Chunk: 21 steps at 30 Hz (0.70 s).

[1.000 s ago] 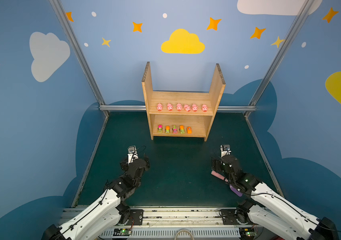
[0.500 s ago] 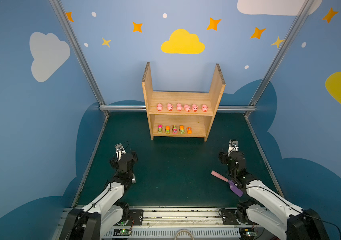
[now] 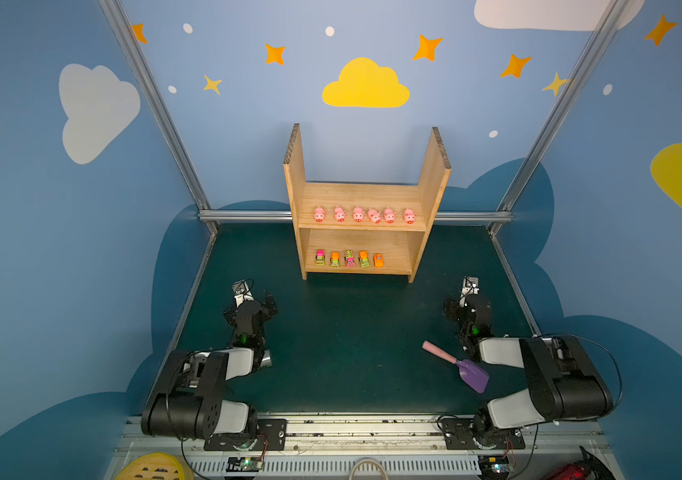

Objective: Place and organize the plastic toys onto the shelf

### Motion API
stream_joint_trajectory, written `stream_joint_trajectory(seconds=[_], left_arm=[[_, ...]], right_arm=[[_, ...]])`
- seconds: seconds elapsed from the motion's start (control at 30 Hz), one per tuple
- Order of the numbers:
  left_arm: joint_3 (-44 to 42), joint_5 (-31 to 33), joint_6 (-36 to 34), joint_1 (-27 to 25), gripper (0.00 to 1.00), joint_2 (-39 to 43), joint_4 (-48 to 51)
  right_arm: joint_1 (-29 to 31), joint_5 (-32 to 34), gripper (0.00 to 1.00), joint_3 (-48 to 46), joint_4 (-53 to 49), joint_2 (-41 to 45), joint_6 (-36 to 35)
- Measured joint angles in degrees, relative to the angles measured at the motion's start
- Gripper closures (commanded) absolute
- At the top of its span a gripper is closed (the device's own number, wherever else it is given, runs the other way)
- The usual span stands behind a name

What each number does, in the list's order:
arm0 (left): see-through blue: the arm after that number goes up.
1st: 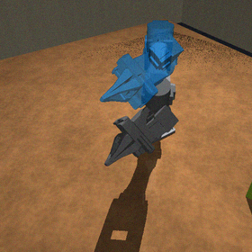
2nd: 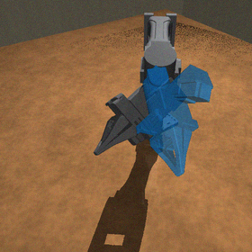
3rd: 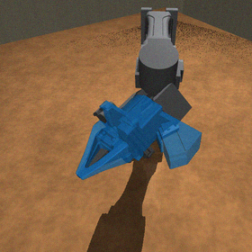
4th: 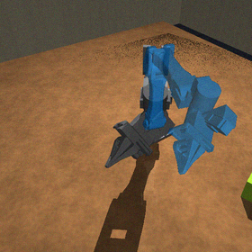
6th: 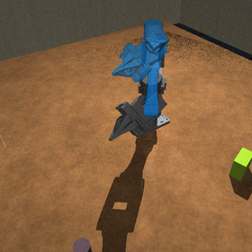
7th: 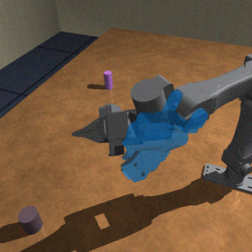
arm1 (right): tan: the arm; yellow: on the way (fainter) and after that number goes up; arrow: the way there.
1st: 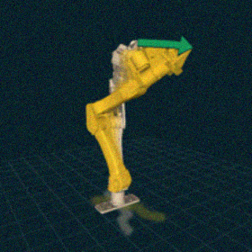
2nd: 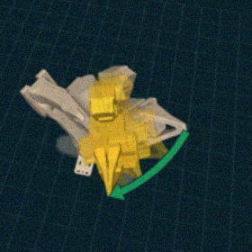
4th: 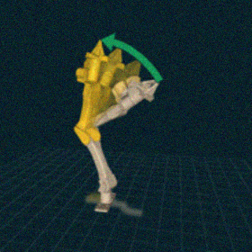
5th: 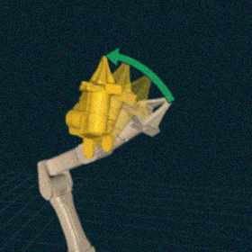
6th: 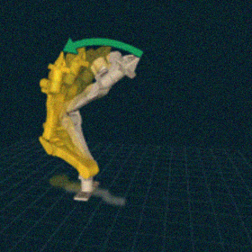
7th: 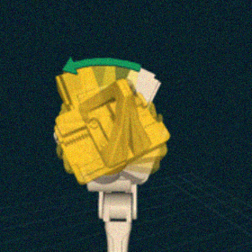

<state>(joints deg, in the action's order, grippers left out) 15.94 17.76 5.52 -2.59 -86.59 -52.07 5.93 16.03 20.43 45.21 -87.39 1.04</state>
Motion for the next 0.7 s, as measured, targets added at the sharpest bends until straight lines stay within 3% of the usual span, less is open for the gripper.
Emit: stream_joint_trajectory(seconds=[0.27, 0.7], left_arm=[[6.95, -4.96, 0.61, 3.23, 0.00, -1.27, 4.96], [6.86, -5.90, 0.70, 2.99, 0.00, -1.27, 6.03]], right_arm=[[-3.50, -11.37, 0.13, 1.33, 0.90, -0.13, -0.04], [-3.50, -14.12, 0.13, 1.33, 0.90, -0.13, -0.07]])
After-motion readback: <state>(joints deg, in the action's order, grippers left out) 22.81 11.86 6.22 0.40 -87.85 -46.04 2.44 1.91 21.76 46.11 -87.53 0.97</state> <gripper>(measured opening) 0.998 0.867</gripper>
